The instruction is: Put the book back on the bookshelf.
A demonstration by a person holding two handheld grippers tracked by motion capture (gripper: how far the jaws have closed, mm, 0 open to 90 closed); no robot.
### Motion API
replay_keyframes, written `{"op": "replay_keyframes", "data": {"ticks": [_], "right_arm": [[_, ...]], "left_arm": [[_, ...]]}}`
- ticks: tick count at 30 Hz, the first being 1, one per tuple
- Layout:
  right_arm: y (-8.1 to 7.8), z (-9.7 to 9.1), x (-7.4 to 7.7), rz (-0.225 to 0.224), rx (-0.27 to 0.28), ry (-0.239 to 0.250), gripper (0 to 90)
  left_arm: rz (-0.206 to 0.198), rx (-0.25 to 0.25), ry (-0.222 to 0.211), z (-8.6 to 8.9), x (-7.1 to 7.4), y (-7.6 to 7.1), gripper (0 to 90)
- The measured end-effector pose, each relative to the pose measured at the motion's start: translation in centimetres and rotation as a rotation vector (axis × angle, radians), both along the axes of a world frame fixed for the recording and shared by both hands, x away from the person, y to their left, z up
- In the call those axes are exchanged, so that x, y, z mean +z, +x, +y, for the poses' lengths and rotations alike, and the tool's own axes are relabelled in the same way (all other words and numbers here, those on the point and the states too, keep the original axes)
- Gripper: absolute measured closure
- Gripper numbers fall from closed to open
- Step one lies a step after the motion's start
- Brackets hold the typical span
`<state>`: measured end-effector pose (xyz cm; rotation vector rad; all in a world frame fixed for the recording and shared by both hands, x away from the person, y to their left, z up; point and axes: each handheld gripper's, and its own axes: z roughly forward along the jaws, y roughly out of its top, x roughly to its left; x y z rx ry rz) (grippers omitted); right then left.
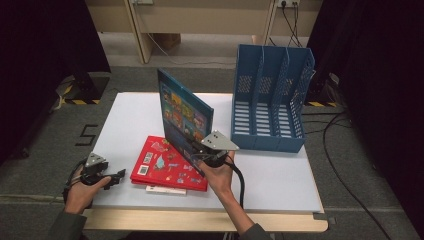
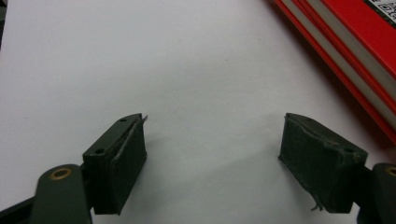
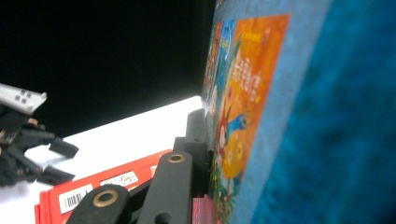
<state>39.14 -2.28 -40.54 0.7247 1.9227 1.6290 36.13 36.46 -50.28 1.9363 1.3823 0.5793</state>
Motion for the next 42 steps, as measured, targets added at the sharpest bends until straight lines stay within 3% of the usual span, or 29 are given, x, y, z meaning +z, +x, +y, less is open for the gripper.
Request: {"op": "replay_keyframes", "data": {"ticks": [10,17,28,36,42], "right_arm": [[-0.2,0.2,0.5,0.037,0.037,0.007,81.4],[0.7,-1.0,0.8,0.089,0.039,0.080,82.2],[0.7,-2.1,2.2,0.035,0.030,0.026,82.5],[0.5,-3.3,3.1,0.029,0.018,0.057,82.6],[0.2,-5.0,4.5,0.001,-0.023,0.085,82.5]], "left_arm": [[-0.003,0.000,-0.001,0.0,0.0,0.0,21.1],[-0.002,0.001,0.001,0.0,0.0,0.0,21.0],[-0.003,0.002,0.001,0.0,0.0,0.0,20.9],[-0.006,0.003,-0.001,0.0,-0.1,-0.1,20.9],[-0.005,0.003,0.000,-0.1,-0.1,-0.1,20.9]]}}
